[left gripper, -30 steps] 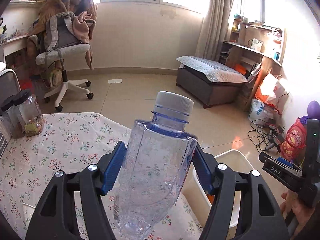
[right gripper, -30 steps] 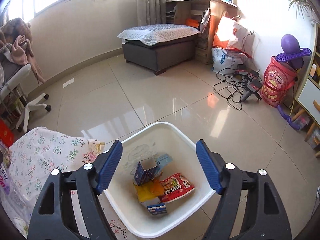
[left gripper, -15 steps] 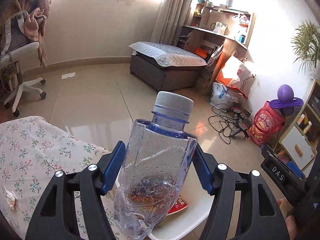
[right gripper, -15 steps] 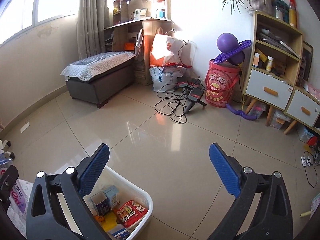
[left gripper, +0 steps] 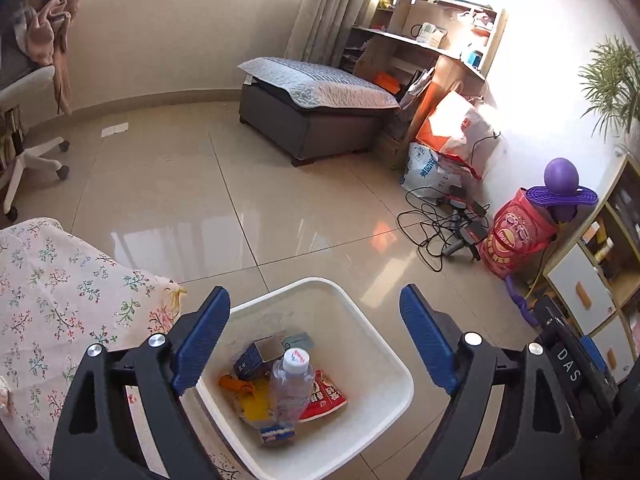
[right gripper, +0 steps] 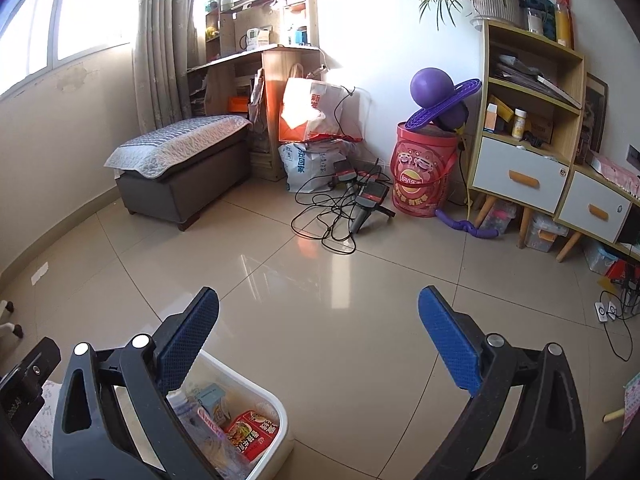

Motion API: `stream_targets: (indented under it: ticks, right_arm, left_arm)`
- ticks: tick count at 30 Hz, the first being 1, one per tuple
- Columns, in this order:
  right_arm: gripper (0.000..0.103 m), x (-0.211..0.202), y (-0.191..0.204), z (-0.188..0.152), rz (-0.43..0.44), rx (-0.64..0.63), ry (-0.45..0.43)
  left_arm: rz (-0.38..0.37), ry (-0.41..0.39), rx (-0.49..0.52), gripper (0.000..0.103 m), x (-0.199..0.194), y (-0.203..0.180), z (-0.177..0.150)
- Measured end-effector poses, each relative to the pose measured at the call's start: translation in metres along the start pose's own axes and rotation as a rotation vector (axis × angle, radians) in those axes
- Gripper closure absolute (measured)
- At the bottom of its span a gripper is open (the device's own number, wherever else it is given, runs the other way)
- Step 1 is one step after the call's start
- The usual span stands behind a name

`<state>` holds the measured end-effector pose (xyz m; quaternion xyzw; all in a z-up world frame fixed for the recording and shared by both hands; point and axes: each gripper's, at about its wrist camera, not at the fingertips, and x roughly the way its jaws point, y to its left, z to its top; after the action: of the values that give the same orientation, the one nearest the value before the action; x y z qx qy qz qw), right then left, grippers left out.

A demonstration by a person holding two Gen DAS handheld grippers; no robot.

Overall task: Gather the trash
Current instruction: 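Lower the water bottle into the bin and open the left tool, then move both open tools back over the table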

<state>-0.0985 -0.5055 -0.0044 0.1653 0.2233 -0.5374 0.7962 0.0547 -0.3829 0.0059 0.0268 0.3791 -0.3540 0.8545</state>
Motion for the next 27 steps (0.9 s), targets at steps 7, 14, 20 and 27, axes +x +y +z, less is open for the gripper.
stream_targets:
  ticks: [7, 14, 20, 27]
  right_arm:
    - [0.007, -0.028, 0.053, -0.019, 0.133, -0.106, -0.004]
    - [0.007, -0.064, 0.107, -0.046, 0.266, -0.228, 0.004]
    - [0.007, -0.098, 0.154, -0.072, 0.362, -0.361, -0.009]
    - [0.007, -0.132, 0.196, -0.106, 0.461, -0.500, 0.002]
  left_arm:
    - [0.251, -0.085, 0.030, 0.011, -0.038, 0.038, -0.015]
    - [0.373, -0.089, -0.072, 0.010, -0.073, 0.104, -0.033]
    - [0.473, -0.085, -0.129, 0.010, -0.105, 0.153, -0.052]
    - [0.577, -0.039, -0.179, 0.010, -0.132, 0.205, -0.081]
